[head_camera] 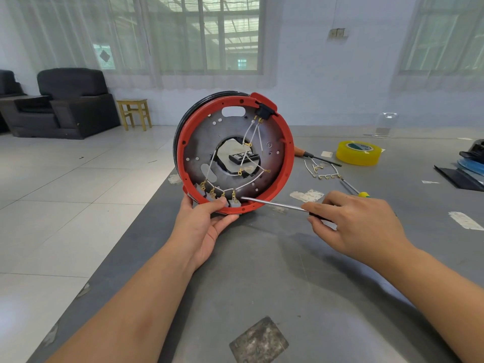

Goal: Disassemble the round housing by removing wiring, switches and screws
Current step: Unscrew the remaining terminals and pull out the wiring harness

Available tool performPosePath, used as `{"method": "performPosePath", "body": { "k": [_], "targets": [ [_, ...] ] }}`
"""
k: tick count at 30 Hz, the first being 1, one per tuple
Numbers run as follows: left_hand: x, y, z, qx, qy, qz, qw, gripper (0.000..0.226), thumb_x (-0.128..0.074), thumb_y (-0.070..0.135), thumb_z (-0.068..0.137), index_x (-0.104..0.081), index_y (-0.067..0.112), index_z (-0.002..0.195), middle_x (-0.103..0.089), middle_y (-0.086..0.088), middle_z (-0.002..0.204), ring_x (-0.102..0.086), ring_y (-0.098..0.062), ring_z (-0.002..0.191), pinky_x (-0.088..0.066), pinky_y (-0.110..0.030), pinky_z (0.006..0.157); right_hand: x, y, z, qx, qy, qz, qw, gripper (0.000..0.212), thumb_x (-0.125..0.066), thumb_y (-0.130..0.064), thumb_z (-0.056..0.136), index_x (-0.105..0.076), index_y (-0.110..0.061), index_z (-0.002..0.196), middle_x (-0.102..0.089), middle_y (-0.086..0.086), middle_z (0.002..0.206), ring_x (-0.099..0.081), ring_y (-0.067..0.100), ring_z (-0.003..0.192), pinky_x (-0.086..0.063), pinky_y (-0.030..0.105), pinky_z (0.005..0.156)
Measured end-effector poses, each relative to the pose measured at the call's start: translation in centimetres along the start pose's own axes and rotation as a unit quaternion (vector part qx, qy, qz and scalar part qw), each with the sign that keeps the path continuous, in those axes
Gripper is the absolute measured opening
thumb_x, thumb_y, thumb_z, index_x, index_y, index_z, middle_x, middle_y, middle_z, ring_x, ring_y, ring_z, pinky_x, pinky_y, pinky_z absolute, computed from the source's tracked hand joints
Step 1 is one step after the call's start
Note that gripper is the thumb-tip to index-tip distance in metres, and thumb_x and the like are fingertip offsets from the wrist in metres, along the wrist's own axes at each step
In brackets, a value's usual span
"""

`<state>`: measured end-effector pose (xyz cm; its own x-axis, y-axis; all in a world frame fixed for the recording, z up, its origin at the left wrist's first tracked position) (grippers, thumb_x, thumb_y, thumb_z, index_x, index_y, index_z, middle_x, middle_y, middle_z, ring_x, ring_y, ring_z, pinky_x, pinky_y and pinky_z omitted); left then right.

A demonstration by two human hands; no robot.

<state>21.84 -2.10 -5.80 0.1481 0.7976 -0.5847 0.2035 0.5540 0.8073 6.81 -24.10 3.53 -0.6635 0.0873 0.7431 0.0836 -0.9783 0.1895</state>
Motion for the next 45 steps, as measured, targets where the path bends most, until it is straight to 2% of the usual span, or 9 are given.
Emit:
{"method": "performPosePath", "body": {
  "k": [6,10,15,24,30,33,37,40,45],
  "targets": [
    [-0.1,0.0,0.0,-0.001,-0.006,0.006,1.000,0.052,-0.063,-0.015,0.093,-0.053,0.016,0.133,-0.074,-0.019,0.105,-0.078,-0.041,0.096,-0.066,-0.050,0.077,0.2,-0.1,0.1,-0.002,0.008,0.010,1.000,0.031,-0.049,-0.045,0.094,-0.076,-0.041,0.109,-0.066,-0.011,0.081,-0.066,0.019,0.063,-0.038,0.023,0.045],
    [-0.1,0.0,0.0,-0.003,-0.005,-0.001,1.000,0.051,-0.063,-0.015,0.093,-0.054,0.017,0.132,-0.073,-0.025,0.120,-0.077,-0.042,0.097,-0.064,-0.054,0.082,0.2,-0.5,0.1,0.004,0.017,0.007,1.000,0.029,-0.051,-0.044,0.094,-0.076,-0.040,0.109,-0.065,-0.009,0.079,-0.065,0.020,0.061,-0.040,0.024,0.043],
    [0.1,0.1,0.1,-0.005,0.002,-0.028,1.000,0.057,-0.063,-0.016,0.092,-0.054,0.019,0.137,-0.075,-0.019,0.121,-0.077,-0.042,0.100,-0.066,-0.050,0.075,0.1,-0.7,0.2,0.008,0.009,-0.001,1.000,0.034,-0.045,-0.047,0.096,-0.074,-0.039,0.111,-0.065,-0.007,0.080,-0.064,0.020,0.060,-0.037,0.021,0.043],
    [0.2,0.1,0.1,-0.008,0.008,-0.028,1.000,0.058,-0.064,-0.015,0.092,-0.053,0.018,0.139,-0.074,-0.020,0.122,-0.077,-0.041,0.101,-0.065,-0.053,0.080,0.4,-0.7,0.1,0.006,0.005,0.004,1.000,0.031,-0.049,-0.045,0.095,-0.075,-0.039,0.111,-0.066,-0.009,0.081,-0.065,0.019,0.061,-0.039,0.022,0.043],
    [0.5,0.3,0.2,-0.024,0.011,-0.033,0.999,0.057,-0.064,-0.013,0.093,-0.056,0.024,0.135,-0.080,-0.009,0.104,-0.078,-0.039,0.099,-0.063,-0.056,0.085,0.9,-2.3,0.3,0.011,0.004,0.000,1.000,0.027,-0.054,-0.041,0.096,-0.076,-0.036,0.111,-0.064,-0.006,0.078,-0.063,0.021,0.056,-0.037,0.024,0.041],
    [0.7,0.3,0.3,-0.025,0.022,-0.045,0.998,0.057,-0.064,-0.013,0.093,-0.057,0.027,0.133,-0.079,-0.011,0.108,-0.077,-0.041,0.098,-0.065,-0.054,0.083,0.7,-3.0,0.3,0.009,-0.010,-0.018,1.000,0.022,-0.062,-0.037,0.096,-0.076,-0.035,0.113,-0.063,-0.006,0.079,-0.064,0.021,0.056,-0.030,0.022,0.043],
    [0.9,0.5,0.3,-0.034,0.032,-0.048,0.998,0.059,-0.064,-0.012,0.094,-0.055,0.028,0.136,-0.077,-0.012,0.111,-0.078,-0.040,0.097,-0.065,-0.051,0.081,0.2,-3.5,0.3,-0.001,-0.034,-0.030,0.999,0.027,-0.055,-0.041,0.096,-0.074,-0.035,0.114,-0.062,-0.005,0.080,-0.063,0.022,0.056,-0.025,0.021,0.045],
    [0.9,0.6,0.2,-0.042,0.034,-0.046,0.997,0.058,-0.064,-0.012,0.094,-0.053,0.028,0.136,-0.081,-0.006,0.097,-0.078,-0.039,0.097,-0.065,-0.051,0.083,-0.3,-4.1,0.3,0.004,-0.058,-0.029,0.998,0.024,-0.061,-0.041,0.096,-0.071,-0.036,0.117,-0.061,-0.004,0.080,-0.060,0.023,0.053,-0.027,0.022,0.043],
    [1.1,0.8,0.2,-0.049,0.044,-0.048,0.997,0.056,-0.065,-0.012,0.094,-0.053,0.026,0.134,-0.081,-0.002,0.091,-0.079,-0.037,0.095,-0.064,-0.052,0.084,-1.4,-4.7,0.1,0.004,-0.103,-0.039,0.994,0.039,-0.035,-0.054,0.100,-0.060,-0.040,0.127,-0.060,-0.005,0.090,-0.062,0.022,0.060,-0.037,0.026,0.044]
  ]
}}
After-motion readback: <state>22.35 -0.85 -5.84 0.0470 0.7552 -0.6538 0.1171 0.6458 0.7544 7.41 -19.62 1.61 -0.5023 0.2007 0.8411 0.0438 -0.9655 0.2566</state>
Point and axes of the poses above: each hand's wrist, its own z-axis towards the middle knuckle, its own x-axis out of the back of the hand, y = z × x, the point moved 10 cm from there along z, towards the middle knuckle
